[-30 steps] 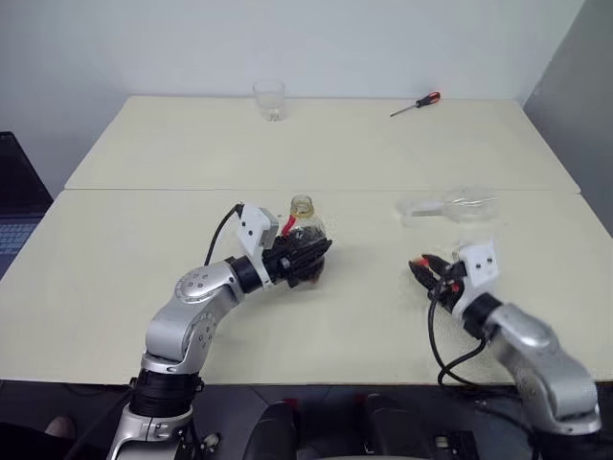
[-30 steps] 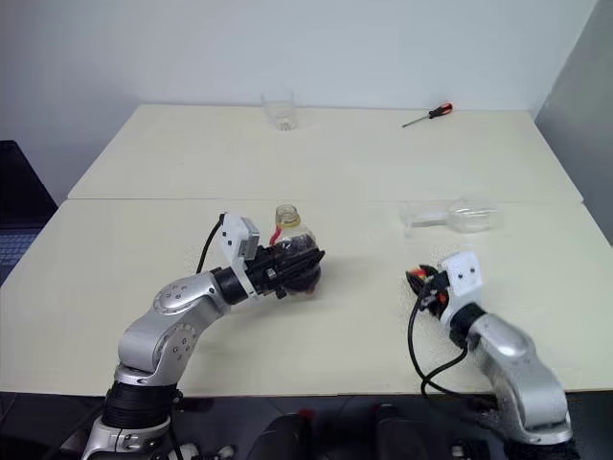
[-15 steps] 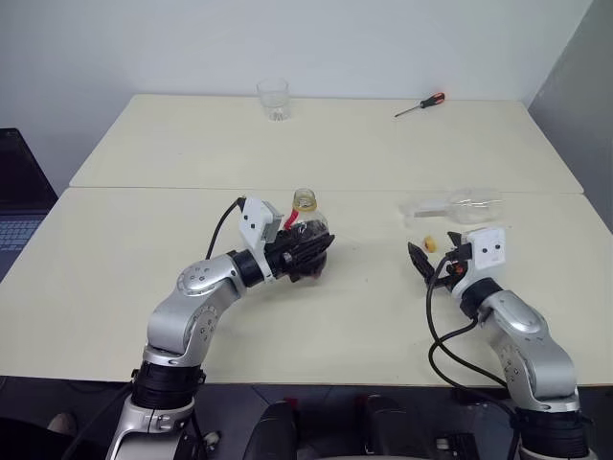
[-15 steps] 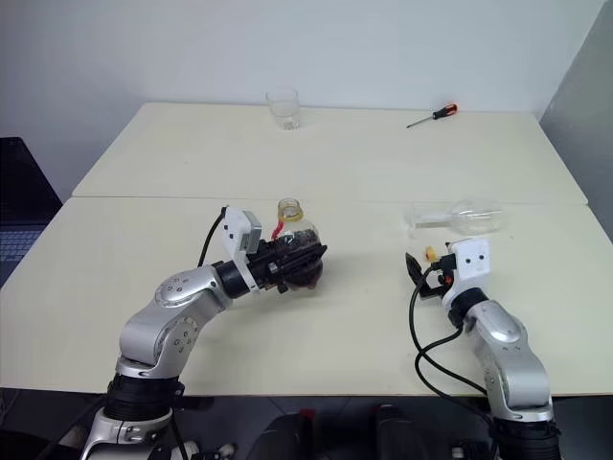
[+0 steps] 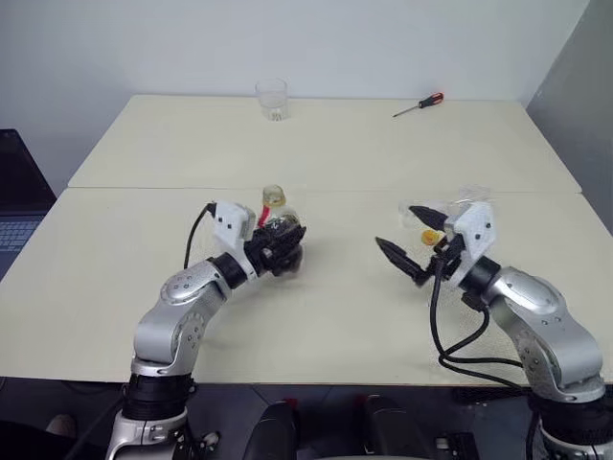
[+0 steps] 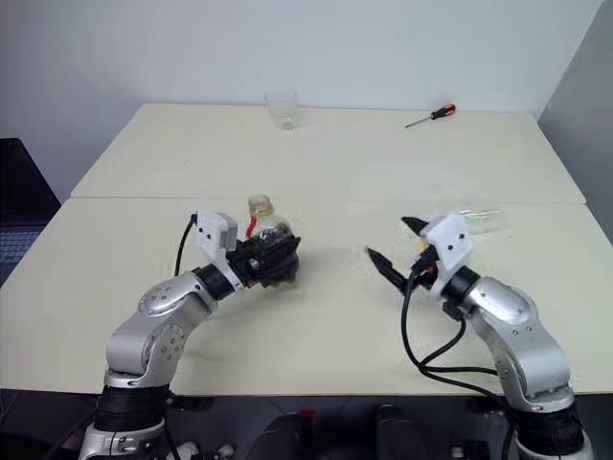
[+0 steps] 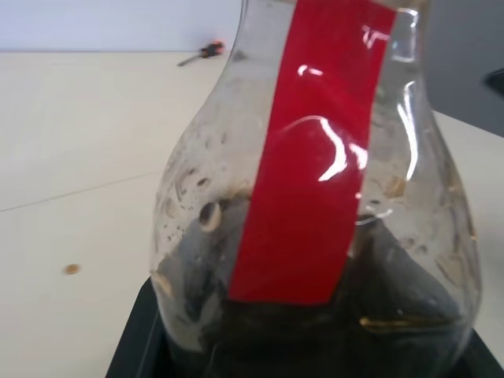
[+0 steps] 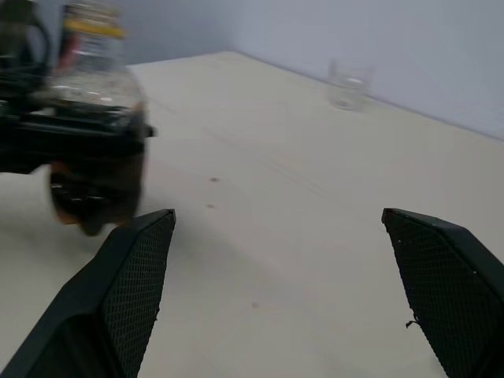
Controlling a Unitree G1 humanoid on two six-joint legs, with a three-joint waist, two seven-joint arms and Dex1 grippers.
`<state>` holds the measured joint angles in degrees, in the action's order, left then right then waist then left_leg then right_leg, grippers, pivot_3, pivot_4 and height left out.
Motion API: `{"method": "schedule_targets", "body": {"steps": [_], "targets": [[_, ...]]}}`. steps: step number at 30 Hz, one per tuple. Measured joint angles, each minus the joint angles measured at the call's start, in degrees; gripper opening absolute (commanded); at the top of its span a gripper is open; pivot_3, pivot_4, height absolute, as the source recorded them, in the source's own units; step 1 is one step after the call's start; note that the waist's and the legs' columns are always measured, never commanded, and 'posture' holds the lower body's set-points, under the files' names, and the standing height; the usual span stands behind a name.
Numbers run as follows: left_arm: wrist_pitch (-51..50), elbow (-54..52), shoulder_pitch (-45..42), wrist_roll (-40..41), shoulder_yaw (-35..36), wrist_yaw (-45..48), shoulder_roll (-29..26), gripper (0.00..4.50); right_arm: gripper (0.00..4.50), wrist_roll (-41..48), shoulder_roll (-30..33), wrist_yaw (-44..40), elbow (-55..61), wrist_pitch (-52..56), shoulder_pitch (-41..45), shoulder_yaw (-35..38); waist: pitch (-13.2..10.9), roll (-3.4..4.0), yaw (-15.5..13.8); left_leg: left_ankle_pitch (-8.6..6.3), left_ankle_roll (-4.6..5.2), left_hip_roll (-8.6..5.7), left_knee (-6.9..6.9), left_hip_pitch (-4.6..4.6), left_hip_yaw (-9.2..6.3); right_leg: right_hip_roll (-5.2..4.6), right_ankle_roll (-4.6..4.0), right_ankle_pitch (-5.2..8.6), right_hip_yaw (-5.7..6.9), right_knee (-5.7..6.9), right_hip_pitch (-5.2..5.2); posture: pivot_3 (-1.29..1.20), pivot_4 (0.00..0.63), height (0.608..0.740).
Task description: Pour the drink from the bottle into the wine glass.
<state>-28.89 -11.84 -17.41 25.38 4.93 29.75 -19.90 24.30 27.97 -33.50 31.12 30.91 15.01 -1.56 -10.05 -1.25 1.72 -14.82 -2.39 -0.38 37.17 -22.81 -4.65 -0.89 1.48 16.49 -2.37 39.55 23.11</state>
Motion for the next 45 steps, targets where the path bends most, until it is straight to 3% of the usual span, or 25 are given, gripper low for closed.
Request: {"method": "schedule_targets", "body": {"steps": [7,12,18,30,43,45], "targets": [[7.27,12.62,-7.38,-4.88,5.69,-10.16,1.32,2.05,4.49,2.6,-0.23,-6.95,-2.75,0.26,9.01,-4.52,0.01,-0.07,-0.07,0.0,0.0,-0.02,0.05,-0.03,-0.03,-0.16,0.0,-0.01,0.06,-0.01,-0.01,0.0,0.15,0.74],[15.02,23.96,-11.41,-8.54,10.0,-15.28,-0.06,2.05,4.49,-1.05,-4.69,-6.97,-7.95,-1.73,11.15,-10.34,0.01,-0.09,0.07,0.01,-0.01,0.0,0.04,-0.07,-0.01,-0.18,-0.01,-0.01,0.04,-0.01,0.08,0.0,0.15,0.74],[22.46,36.3,-14.91,-9.79,14.31,-15.35,-5.82,2.05,4.49,-4.64,-7.46,-6.79,-10.1,-2.89,13.55,-14.0,0.02,-0.15,0.01,0.01,-0.02,-0.02,0.05,-0.08,-0.05,-0.21,-0.01,-0.01,0.08,-0.01,0.1,0.0,0.15,0.74],[34.04,55.75,-21.79,-10.32,15.78,-14.23,-7.5,2.05,4.49,-7.33,-11.76,-4.98,-14.65,-2.88,16.61,-15.23,0.11,-0.37,-0.02,0.01,-0.02,-0.05,0.11,-0.1,-0.07,-0.26,0.0,-0.02,0.12,0.02,0.12,0.0,0.15,0.74],[38.56,62.65,-24.0,-10.55,15.65,-12.65,-7.51,2.05,4.49,-7.33,-12.93,-2.87,-15.55,-1.61,17.33,-14.07,0.11,-0.38,0.08,0.0,-0.01,-0.05,0.1,-0.1,-0.05,-0.26,0.0,-0.02,0.1,0.06,0.14,0.0,0.15,0.74],[38.99,63.17,-24.0,-10.55,15.65,-12.63,-7.51,2.57,4.5,-7.27,-13.34,-2.35,-15.68,-0.41,17.33,-13.74,0.11,-0.38,0.09,0.0,-0.01,-0.05,0.1,-0.1,-0.05,-0.26,-0.01,-0.02,0.1,0.07,0.15,0.0,0.15,0.74]]}}
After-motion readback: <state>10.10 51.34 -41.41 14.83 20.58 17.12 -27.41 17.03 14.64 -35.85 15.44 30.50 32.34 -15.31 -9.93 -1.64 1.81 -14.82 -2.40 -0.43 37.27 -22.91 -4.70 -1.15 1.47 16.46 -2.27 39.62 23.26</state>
